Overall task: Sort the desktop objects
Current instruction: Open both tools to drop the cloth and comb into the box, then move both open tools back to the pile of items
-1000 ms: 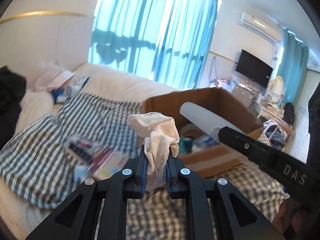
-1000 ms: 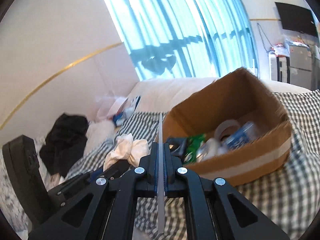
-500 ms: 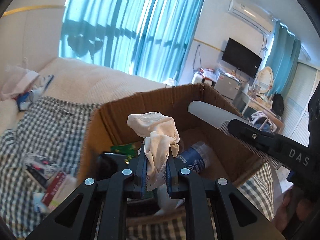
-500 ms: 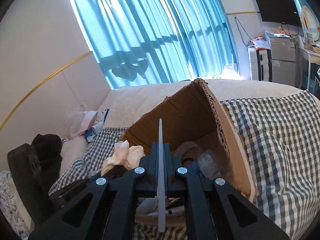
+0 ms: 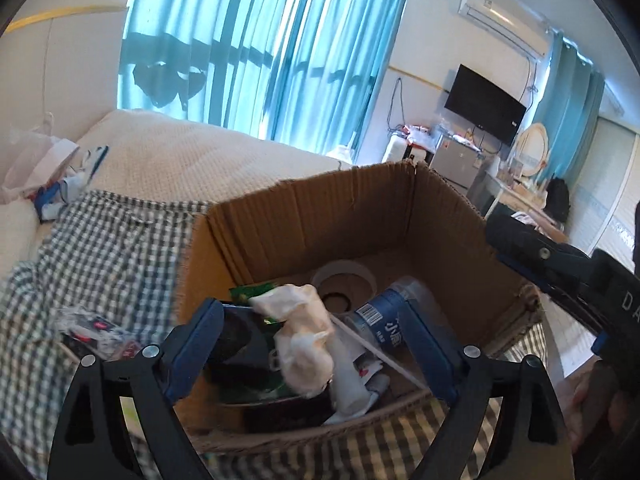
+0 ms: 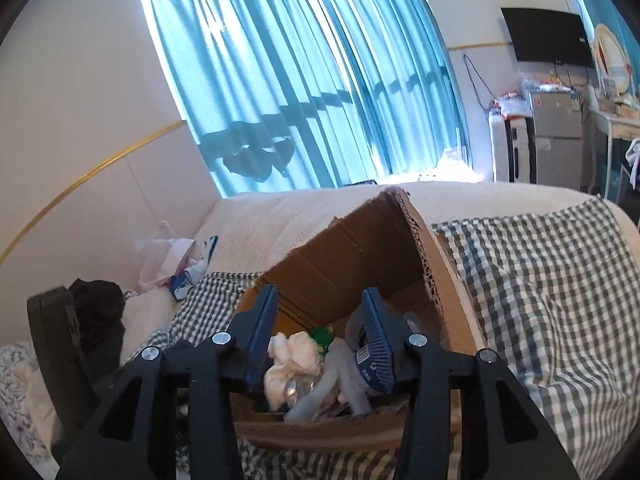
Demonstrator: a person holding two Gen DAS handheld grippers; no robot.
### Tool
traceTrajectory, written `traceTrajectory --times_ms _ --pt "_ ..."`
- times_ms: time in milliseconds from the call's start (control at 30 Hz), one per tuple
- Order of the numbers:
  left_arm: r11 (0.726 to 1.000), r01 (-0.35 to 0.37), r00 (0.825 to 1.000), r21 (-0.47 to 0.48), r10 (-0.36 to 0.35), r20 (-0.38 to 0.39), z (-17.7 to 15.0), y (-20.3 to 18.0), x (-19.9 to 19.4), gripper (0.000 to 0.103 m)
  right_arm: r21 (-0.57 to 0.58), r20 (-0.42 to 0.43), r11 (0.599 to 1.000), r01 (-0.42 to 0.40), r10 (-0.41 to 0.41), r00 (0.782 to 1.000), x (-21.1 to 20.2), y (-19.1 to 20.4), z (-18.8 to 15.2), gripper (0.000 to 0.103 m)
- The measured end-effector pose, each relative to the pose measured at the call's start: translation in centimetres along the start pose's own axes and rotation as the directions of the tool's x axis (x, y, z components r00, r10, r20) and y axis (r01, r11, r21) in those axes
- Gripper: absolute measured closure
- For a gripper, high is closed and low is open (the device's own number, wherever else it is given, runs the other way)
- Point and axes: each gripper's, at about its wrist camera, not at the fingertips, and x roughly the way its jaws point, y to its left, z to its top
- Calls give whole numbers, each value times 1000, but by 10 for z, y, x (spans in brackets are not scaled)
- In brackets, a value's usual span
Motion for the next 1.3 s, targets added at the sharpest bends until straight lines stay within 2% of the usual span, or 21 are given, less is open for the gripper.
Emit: traceTrajectory --times_ms 133,233,300,367,567,700,800,867,967,1200,1300 --pt "999 -39 999 11 38 35 7 13 -38 3 -42 -7 999 2 -2 1000 -23 22 -3 59" --pt "998 -55 997 4 54 61 6 30 -68 1 -86 -20 996 -2 1 1000 -36 44 -13 58" --pt "996 -91 993 8 90 71 4 45 -85 0 -107 -29 994 -5 2 1000 -41 59 -22 56" --pt "991 -137 988 8 136 79 -3 62 -101 0 -128 -45 992 -13 7 999 -42 75 -35 51" --pt "971 -237 971 -30 238 36 -38 120 -121 0 -149 -129 988 -41 22 991 -21 107 -84 46" --pt "955 -286 958 -74 286 -16 -76 162 -112 0 -164 -171 985 -58 30 985 1 121 -126 45" --pt "945 -316 949 -83 313 -39 -105 181 -101 0 -182 -189 982 -57 22 982 20 128 -159 45" --pt "945 -316 948 -81 313 -51 -123 189 -91 0 -184 -206 981 -57 18 978 31 128 -173 45" --pt "956 -289 956 -39 286 -72 -133 189 -68 0 -166 -259 984 -60 15 966 54 123 -188 45" --pt "962 -254 962 103 262 -73 -145 167 -15 0 -134 -295 990 -51 9 956 90 104 -202 45" --pt "953 -265 956 148 280 -87 -149 162 5 0 -99 -317 993 -60 26 948 102 96 -206 45"
